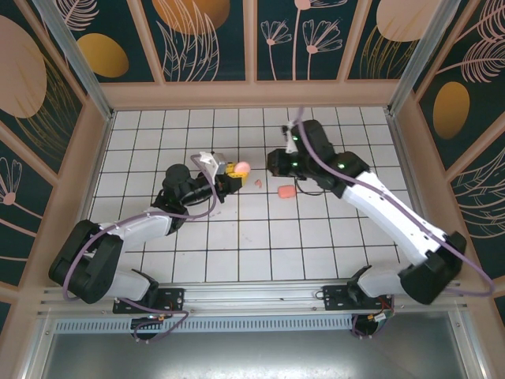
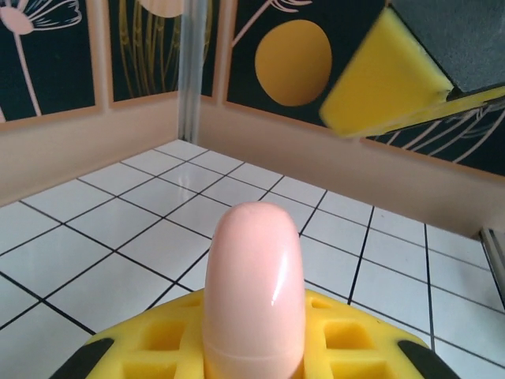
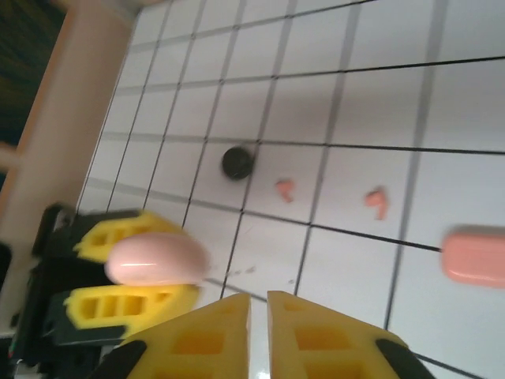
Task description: Insert the wireless bluetooth earbuds into the charging case
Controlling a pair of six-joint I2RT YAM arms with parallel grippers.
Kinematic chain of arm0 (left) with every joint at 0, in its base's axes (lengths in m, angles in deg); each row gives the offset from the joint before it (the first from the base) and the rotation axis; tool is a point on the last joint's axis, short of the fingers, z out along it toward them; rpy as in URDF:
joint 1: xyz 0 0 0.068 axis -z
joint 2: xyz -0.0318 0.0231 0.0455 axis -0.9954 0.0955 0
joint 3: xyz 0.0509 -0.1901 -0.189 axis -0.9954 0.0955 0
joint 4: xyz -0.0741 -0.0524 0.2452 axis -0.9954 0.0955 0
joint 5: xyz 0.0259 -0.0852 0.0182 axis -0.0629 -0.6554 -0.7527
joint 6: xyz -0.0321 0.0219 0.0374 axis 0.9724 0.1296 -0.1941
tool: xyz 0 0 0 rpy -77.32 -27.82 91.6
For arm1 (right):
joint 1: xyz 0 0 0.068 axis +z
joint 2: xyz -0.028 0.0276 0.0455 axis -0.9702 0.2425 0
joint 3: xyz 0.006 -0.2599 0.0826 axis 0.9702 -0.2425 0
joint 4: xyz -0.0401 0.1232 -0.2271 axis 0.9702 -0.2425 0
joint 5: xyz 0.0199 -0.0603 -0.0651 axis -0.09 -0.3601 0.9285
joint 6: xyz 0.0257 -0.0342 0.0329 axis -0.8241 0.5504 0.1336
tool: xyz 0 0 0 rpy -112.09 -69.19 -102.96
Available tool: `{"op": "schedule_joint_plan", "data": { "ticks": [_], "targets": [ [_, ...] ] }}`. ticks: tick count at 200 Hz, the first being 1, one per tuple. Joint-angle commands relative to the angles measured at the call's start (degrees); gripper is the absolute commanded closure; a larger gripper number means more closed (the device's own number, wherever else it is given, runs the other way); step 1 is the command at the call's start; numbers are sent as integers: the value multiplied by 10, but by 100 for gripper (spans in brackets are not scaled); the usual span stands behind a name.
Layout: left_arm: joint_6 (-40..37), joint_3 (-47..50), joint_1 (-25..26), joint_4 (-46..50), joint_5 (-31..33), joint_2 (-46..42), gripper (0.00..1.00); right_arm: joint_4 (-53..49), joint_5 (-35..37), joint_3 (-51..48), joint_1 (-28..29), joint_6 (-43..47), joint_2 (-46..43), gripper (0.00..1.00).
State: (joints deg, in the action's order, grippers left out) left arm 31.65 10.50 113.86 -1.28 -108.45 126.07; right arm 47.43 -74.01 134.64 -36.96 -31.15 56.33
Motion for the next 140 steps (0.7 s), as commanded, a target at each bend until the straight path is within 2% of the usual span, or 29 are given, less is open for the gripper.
{"op": "schedule_joint_plan", "data": {
  "ticks": [1,36,67,109,140],
  "targets": [
    [74,-8,-2,22,31,1,100,52,57,-69,-9,-71,-40,82],
    [156,2,-2,151,68,9,100,95,69,-176,-9,-113,-70,76],
    [217,75,-6,153,76,-2,100,130,69,-249,-8,-139,-86,67],
    [219,116,-17,216,92,5,100,151,73,-286,-7,-145,-79,62],
    [223,115,-36,229,97,48,100,148,87,-282,-7,-138,-69,57]
  ]
}}
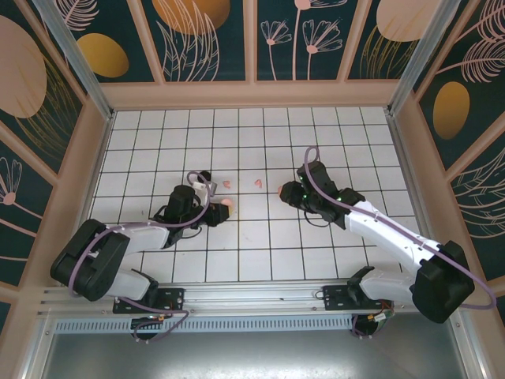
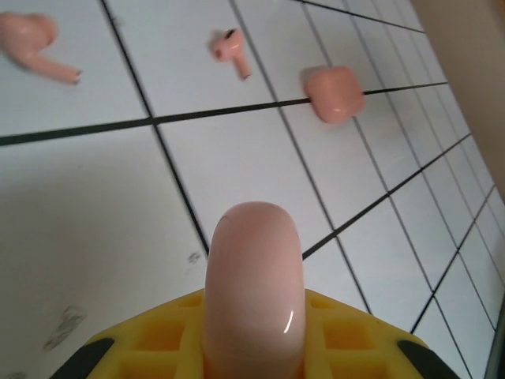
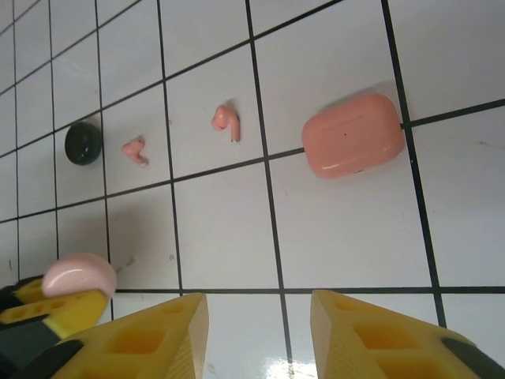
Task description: Insert the wireless bluetooth earbuds into the charging case
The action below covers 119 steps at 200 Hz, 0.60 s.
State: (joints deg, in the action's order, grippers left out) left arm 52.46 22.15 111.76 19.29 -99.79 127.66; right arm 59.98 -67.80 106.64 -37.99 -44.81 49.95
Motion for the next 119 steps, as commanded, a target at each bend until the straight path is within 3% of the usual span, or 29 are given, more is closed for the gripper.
{"op": "schedule_joint_plan", "data": {
  "ticks": [1,65,119],
  "targets": [
    [15,-2,-16,24,10,34,100,22,25,-1,3,-1,-5,57],
    [17,-21,-59,38,-31,104,86,2,51,16,3,17,19,51],
    [10,-49,-69,136,26,72,55,-3,56,30,3,23,32,41]
  ]
}}
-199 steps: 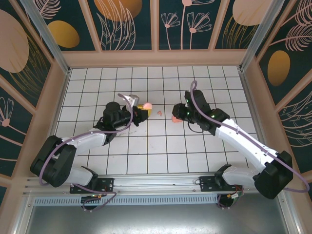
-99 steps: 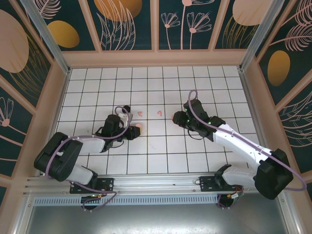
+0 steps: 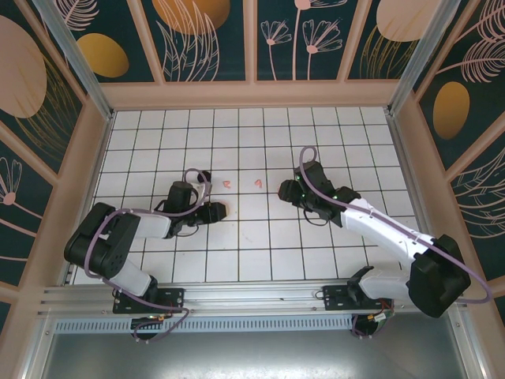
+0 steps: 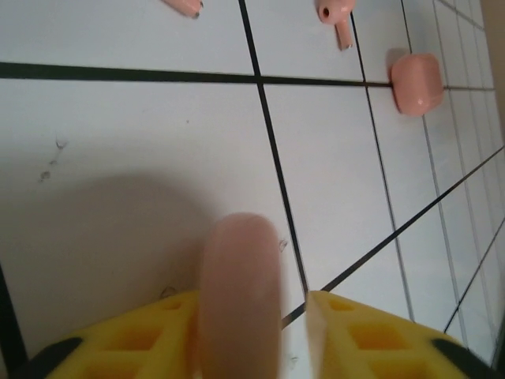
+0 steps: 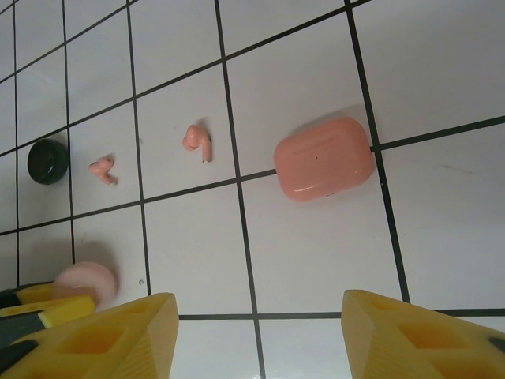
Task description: Insert the wireless bluetooth earbuds into the charging case
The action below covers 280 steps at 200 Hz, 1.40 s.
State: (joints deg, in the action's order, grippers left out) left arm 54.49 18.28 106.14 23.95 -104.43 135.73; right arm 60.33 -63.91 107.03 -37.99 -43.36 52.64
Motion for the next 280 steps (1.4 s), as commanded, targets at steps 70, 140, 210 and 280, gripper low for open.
{"op": "schedule_joint_plan", "data": {
  "ticks": [70,140,210,280],
  "targets": [
    [-48,-51,-20,214,194,-104,50,-26,32,47,3,15,7,39],
    [-120,-109,-20,236,288,-263,18,-73,67,118,-8,136,91,24],
    [-120,-140,-20,156,322,-294,1,-95,28,185,-39,248,235,16],
    [-83,-160,-21,117,332,-257,1,-111,13,231,-47,267,322,16]
  ]
}}
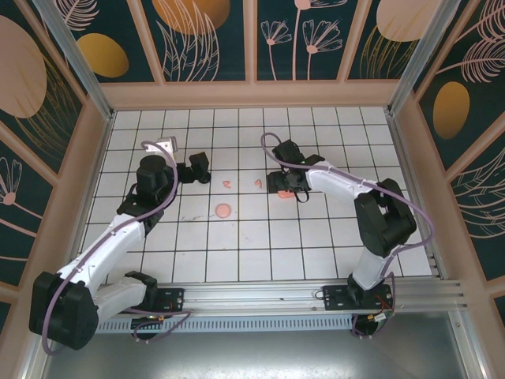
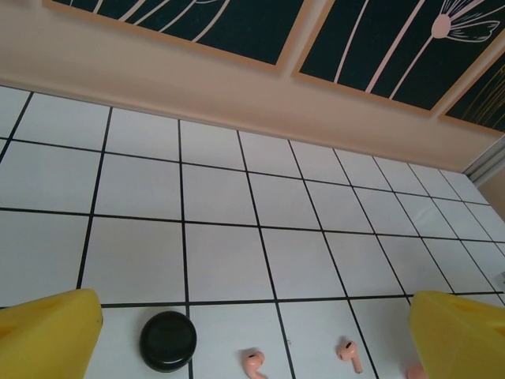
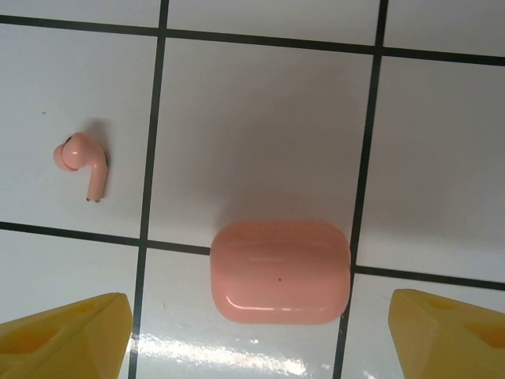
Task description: Insert the wireless bluetooth earbuds into the charging case
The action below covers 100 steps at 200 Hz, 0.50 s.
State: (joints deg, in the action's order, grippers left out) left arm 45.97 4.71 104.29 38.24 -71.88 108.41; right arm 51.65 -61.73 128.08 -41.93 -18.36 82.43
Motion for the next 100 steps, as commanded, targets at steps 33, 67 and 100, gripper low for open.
{"op": "schedule_joint_plan", "data": {
  "ticks": [33,67,100],
  "targets": [
    [-5,-29,-3,-42,31,19,1,-24,-5,28,-15,18,47,17],
    [-17,-58,-3,-18,37,28,1,-18,-8,33,-18,13,68,20],
    [-13,-58,-3,-36,38,29,1,-13,-15,41,-17,6,89,24]
  ]
}}
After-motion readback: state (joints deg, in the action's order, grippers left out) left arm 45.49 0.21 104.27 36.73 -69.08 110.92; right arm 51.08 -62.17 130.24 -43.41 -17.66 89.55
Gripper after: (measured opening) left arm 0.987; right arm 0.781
